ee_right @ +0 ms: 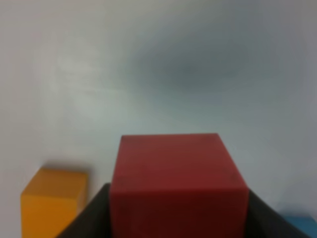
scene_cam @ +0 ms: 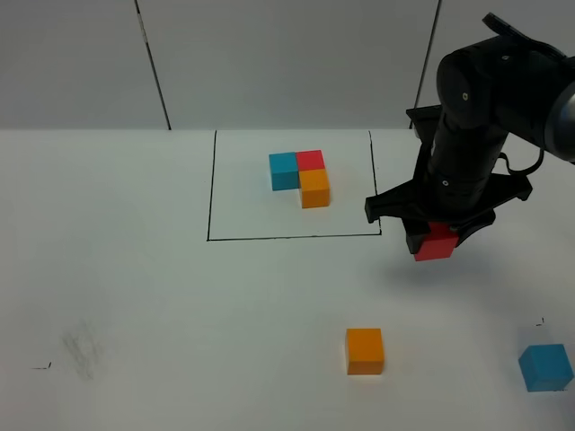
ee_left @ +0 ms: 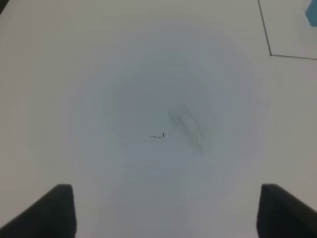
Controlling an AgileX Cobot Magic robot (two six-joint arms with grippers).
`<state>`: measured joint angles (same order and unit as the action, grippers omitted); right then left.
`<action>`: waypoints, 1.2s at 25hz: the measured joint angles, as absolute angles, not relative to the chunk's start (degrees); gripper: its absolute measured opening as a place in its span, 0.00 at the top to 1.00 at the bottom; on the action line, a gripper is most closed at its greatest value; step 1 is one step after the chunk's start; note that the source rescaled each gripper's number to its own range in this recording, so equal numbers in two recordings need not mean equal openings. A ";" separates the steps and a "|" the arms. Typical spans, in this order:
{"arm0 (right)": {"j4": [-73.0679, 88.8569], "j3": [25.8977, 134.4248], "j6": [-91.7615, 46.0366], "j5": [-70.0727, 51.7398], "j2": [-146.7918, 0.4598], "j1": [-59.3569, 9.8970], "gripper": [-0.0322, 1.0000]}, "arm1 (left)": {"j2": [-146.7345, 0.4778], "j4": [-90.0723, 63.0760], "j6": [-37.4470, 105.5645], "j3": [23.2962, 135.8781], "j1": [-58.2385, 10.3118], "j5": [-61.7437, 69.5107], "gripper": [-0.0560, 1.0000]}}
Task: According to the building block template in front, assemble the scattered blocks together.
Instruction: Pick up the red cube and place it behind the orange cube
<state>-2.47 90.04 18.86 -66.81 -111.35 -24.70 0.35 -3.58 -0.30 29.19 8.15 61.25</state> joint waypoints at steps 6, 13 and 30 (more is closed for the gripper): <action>-2.65 90.04 20.04 -58.57 -112.92 -29.38 0.96 | 0.35 -3.58 -0.30 29.19 8.15 61.25 0.33; -4.90 90.04 20.65 -60.27 -113.22 -30.20 0.96 | 0.35 -3.58 -0.30 29.19 8.15 61.25 0.33; -6.45 90.04 20.67 -61.41 -113.22 -30.20 0.97 | 0.35 -3.58 -0.30 29.19 8.15 61.25 0.33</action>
